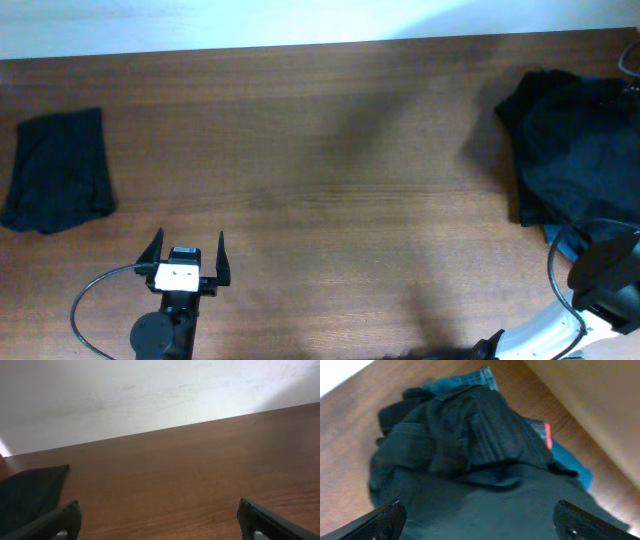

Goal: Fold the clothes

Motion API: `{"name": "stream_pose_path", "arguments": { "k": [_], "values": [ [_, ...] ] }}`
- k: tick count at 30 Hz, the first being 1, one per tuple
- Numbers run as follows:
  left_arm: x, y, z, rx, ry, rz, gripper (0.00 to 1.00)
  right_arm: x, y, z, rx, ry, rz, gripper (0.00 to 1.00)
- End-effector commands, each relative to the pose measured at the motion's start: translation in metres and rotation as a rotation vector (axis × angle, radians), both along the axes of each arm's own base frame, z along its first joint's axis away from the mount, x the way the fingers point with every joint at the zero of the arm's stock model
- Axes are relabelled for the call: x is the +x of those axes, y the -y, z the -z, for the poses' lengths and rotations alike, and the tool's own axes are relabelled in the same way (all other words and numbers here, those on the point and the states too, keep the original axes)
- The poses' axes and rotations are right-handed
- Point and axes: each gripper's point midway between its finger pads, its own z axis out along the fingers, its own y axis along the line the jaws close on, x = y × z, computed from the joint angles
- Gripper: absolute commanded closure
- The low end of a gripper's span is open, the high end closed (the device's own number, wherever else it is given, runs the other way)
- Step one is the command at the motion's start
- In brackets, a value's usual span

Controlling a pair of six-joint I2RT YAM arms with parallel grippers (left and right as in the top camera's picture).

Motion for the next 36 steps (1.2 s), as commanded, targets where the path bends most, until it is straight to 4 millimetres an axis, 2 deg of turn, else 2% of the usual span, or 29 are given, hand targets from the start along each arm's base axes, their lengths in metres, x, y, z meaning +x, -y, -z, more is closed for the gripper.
{"name": "stream_pose_path", "arguments": {
  "k": [1,4,9,11,14,17,25,30,36],
  "values": [
    [0.000,-0.002,0.002,0.020,0.002,-0.009,0.01,-0.019,0.022,0.007,-0.028,-0.054,0.012,0.01],
    [0.000,-0.002,0.002,0.020,0.002,-0.009,0.01,-0.026,0.027,0.020,0.032,-0.039,-0.041,0.01],
    [0.000,-0.002,0.002,0.020,0.002,-0.009,0.01,-0.010,0.018,0.034,0.143,0.090,-0.197,0.01],
    [0.000,-0.002,0.002,0.020,0.002,-0.009,0.01,0.001,0.014,0.034,0.168,0.152,-0.240,0.01],
    [0.000,-0.002,0.002,0.020,0.002,-0.009,0.00,0.020,-0.002,0.023,0.199,0.242,-0.316,0.01],
    [0.000,-0.002,0.002,0.020,0.002,-0.009,0.01,0.039,-0.017,0.019,0.193,0.266,-0.348,0.01],
    [0.000,-0.002,0.002,0.020,0.002,-0.009,0.01,0.081,-0.021,0.048,0.052,0.146,-0.172,0.01],
    [0.000,-0.002,0.002,0.020,0.002,-0.009,0.01,0.086,-0.010,0.047,-0.085,0.091,-0.069,0.01],
    [0.000,-0.002,0.002,0.020,0.002,-0.009,0.01,0.080,-0.002,0.046,-0.125,0.067,-0.008,0.01]
  ]
}}
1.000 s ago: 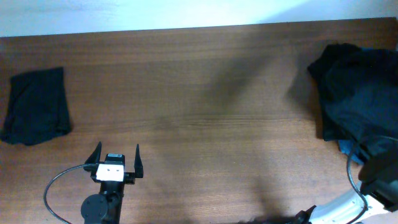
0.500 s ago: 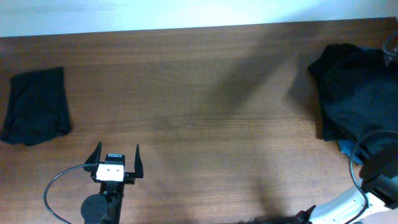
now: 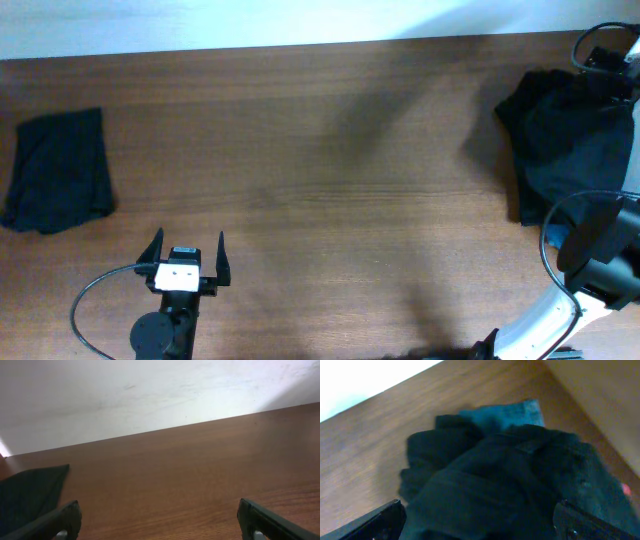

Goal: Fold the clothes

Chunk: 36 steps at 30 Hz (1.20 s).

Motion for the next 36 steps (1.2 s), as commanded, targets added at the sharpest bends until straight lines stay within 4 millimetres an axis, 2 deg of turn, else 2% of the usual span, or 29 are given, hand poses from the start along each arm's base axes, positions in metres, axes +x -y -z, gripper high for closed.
{"name": "stream_pose_path", "arguments": {
  "k": [1,9,19,23,29,33,36],
  "values": [
    [0.000,-0.002,0.002,0.020,0.002,-0.009,0.01,-0.011,0.016,-0.003,-0.057,-0.022,0.101,0.01],
    [0.000,-0.002,0.002,0.020,0.002,-0.009,0.01,-0.014,0.018,-0.004,-0.064,-0.032,0.111,0.01],
    [0.000,-0.002,0.002,0.020,0.002,-0.009,0.01,-0.027,0.018,0.008,0.006,-0.059,0.186,0.00],
    [0.000,-0.002,0.002,0.020,0.002,-0.009,0.01,-0.033,0.022,0.011,0.018,-0.070,0.204,0.13],
    [0.000,-0.002,0.002,0.020,0.002,-0.009,0.01,-0.031,0.023,0.024,0.095,-0.053,0.192,0.15],
    [0.000,-0.002,0.002,0.020,0.002,-0.009,0.01,-0.032,0.028,0.024,0.098,-0.047,0.198,0.34],
    [0.000,-0.002,0.002,0.020,0.002,-0.009,0.01,-0.032,0.028,0.025,0.103,-0.042,0.197,0.36]
  ]
}}
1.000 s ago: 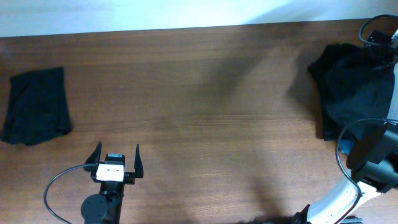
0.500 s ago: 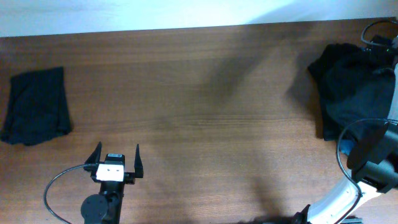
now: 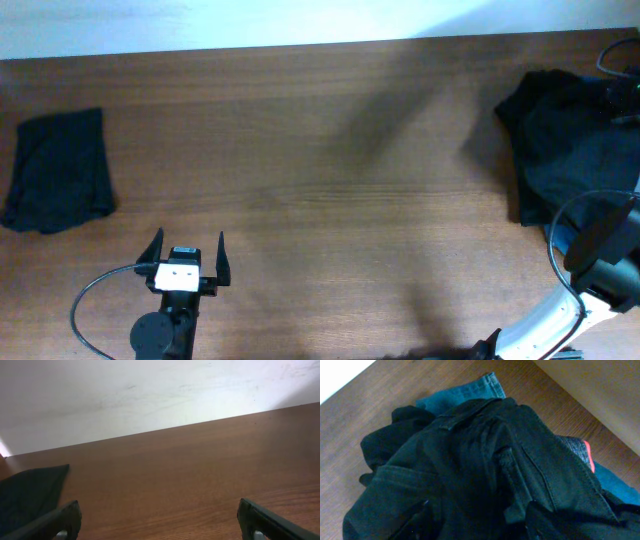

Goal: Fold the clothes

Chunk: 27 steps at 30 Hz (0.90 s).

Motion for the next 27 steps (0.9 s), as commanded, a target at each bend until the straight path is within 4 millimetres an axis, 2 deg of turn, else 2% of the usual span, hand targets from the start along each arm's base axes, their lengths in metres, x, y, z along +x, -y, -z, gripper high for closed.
{"name": "stream_pose_path", "arguments": {
  "k": [1,5,11,13,15,16,17,20,23,27],
  "values": [
    [0.000,-0.002,0.002,0.020,0.002,-0.009,0.01,0.002,0.000,0.010,0.031,-0.001,-0.002,0.36],
    [0.000,-0.002,0.002,0.020,0.002,-0.009,0.01,0.005,0.000,0.013,0.036,0.003,-0.006,0.36],
    [0.000,-0.002,0.002,0.020,0.002,-0.009,0.01,0.013,0.005,0.030,0.036,-0.006,-0.013,0.37],
    [0.000,-0.002,0.002,0.020,0.002,-0.009,0.01,0.014,0.006,0.028,0.031,0.000,-0.016,0.55],
    [0.000,-0.002,0.002,0.020,0.002,-0.009,0.01,0.015,0.005,0.020,0.023,0.013,-0.017,0.79],
    [0.000,-0.002,0.002,0.020,0.002,-0.009,0.01,0.015,0.006,0.015,0.016,0.021,-0.017,0.92],
    [0.000,-0.002,0.002,0.020,0.002,-0.009,0.01,0.015,0.006,0.008,0.008,0.034,-0.017,0.96],
    [0.000,-0.002,0.002,0.020,0.002,-0.009,0.01,0.013,0.005,-0.018,-0.015,0.067,-0.017,0.96],
    [0.000,-0.002,0.002,0.020,0.002,-0.009,0.01,0.008,0.000,-0.056,-0.044,0.114,-0.021,0.96],
    [0.000,-0.002,0.002,0.020,0.002,-0.009,0.01,0.005,-0.024,-0.111,-0.055,0.207,-0.133,0.96]
  ]
}}
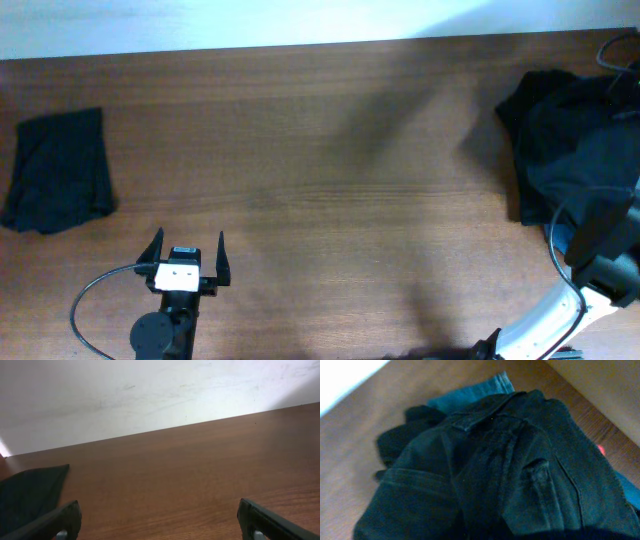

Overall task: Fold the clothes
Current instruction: 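Lift the black trousers with the right gripper and carry them leftward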

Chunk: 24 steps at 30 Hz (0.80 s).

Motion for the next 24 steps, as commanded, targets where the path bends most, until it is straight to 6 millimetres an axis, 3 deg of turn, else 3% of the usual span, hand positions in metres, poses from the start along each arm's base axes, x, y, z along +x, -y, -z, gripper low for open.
{"name": "stream_pose_path", "arguments": {
  "k": [1,9,13,21,24],
  "values": [
    [0.000,-0.002,0.002,0.020,0.002,-0.009,0.01,-0.004,-0.026,-0.108,-0.075,0.219,-0.109,0.96],
    [0.000,-0.002,0.002,0.020,0.002,-0.009,0.01,-0.028,-0.085,-0.198,-0.071,0.441,-0.277,0.96],
    [0.000,-0.002,0.002,0.020,0.002,-0.009,0.01,-0.041,-0.129,-0.240,-0.067,0.552,-0.412,0.96],
    [0.000,-0.002,0.002,0.020,0.002,-0.009,0.01,-0.057,-0.253,-0.325,-0.126,0.806,-0.739,0.96],
    [0.000,-0.002,0.002,0.020,0.002,-0.009,0.01,-0.063,-0.292,-0.343,-0.128,0.871,-0.838,0.96]
  ]
}}
